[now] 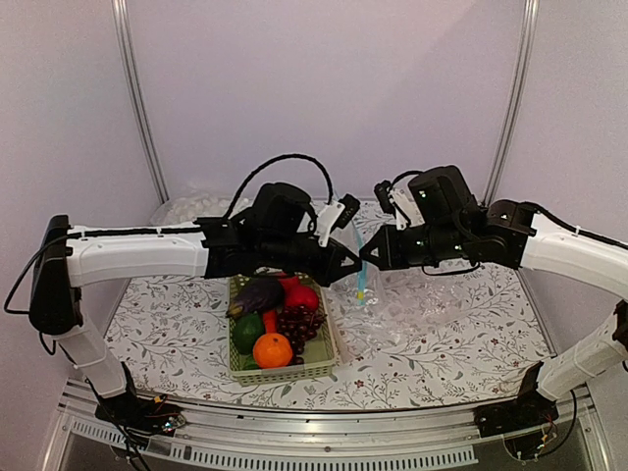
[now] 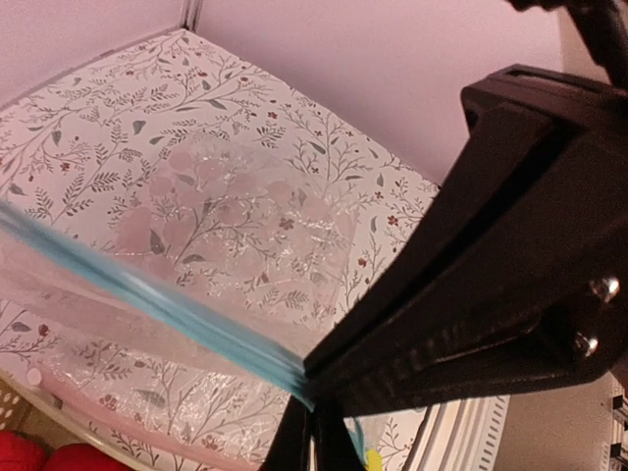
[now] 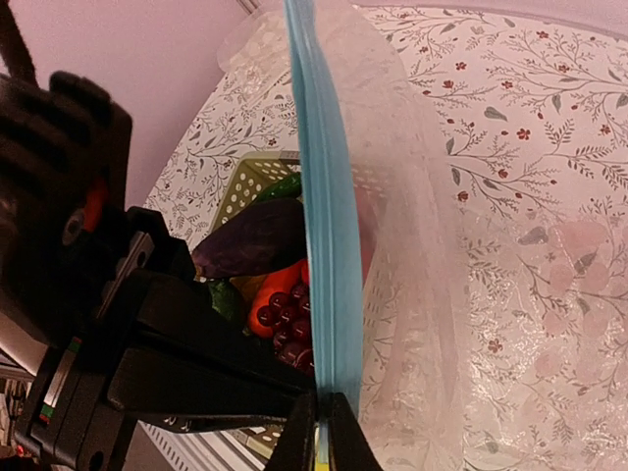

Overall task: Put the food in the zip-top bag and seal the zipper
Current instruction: Open the zipper food storage bag.

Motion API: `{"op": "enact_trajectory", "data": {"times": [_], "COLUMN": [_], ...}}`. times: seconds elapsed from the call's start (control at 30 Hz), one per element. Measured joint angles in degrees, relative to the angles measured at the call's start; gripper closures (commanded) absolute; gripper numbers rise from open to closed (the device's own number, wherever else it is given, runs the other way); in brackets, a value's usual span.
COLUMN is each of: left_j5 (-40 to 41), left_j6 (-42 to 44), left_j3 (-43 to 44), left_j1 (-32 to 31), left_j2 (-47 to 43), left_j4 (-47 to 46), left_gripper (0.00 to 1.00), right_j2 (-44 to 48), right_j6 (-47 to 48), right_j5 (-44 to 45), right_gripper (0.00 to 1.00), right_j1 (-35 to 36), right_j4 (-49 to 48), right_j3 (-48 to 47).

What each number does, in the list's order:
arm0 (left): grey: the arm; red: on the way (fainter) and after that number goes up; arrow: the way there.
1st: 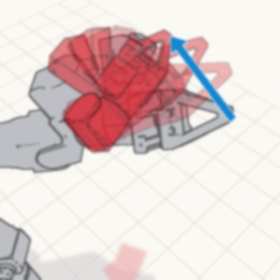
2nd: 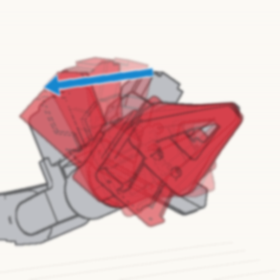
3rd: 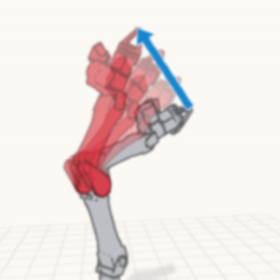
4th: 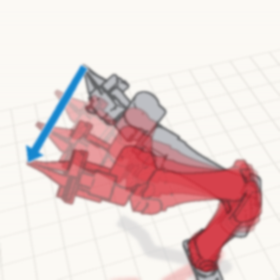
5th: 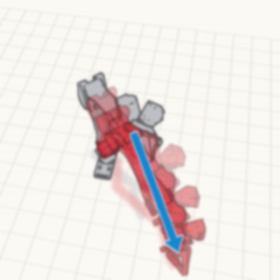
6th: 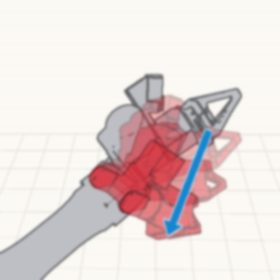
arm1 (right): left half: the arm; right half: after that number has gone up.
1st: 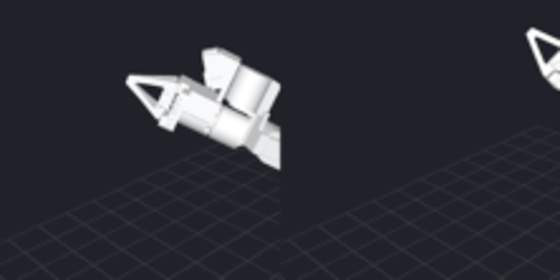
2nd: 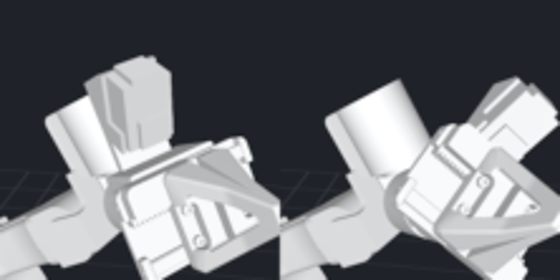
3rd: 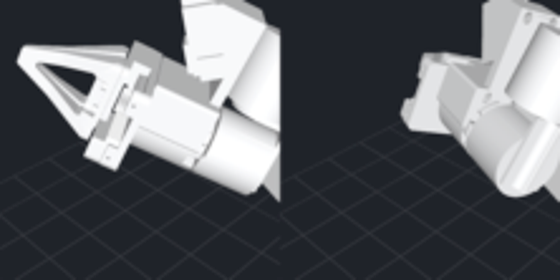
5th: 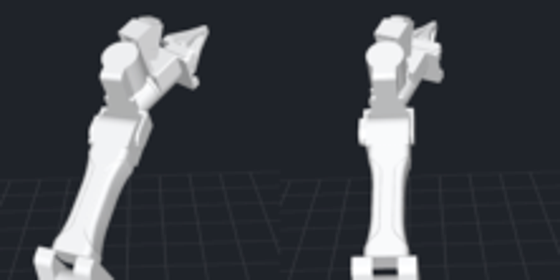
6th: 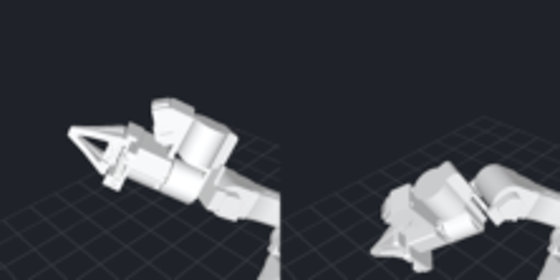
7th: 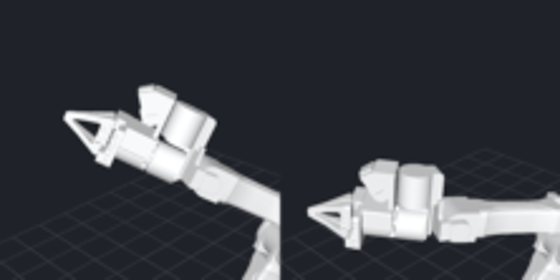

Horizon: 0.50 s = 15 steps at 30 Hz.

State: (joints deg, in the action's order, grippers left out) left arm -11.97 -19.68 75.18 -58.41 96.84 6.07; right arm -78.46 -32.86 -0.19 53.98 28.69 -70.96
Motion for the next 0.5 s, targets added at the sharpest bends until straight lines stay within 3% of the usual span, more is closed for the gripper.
{"op": "enact_trajectory", "data": {"times": [0.2, 0.5], "left_j5": [-2.38, 2.34], "left_j6": [0.96, -0.26], "left_j3": [-2.73, -3.91], "left_j1": [-0.09, 0.13], "left_j2": [-2.45, -4.48], "left_j4": [-1.03, -0.26], "left_gripper": [1.00, 1.00], "right_j2": [-0.11, 0.44], "right_j6": [-0.59, -0.59], "right_j5": [-0.61, 9.07], "right_gripper": [1.00, 1.00], "right_j1": [-0.04, -0.04], "right_j4": [-2.73, 0.74], "right_j3": [0.61, 1.25]}}
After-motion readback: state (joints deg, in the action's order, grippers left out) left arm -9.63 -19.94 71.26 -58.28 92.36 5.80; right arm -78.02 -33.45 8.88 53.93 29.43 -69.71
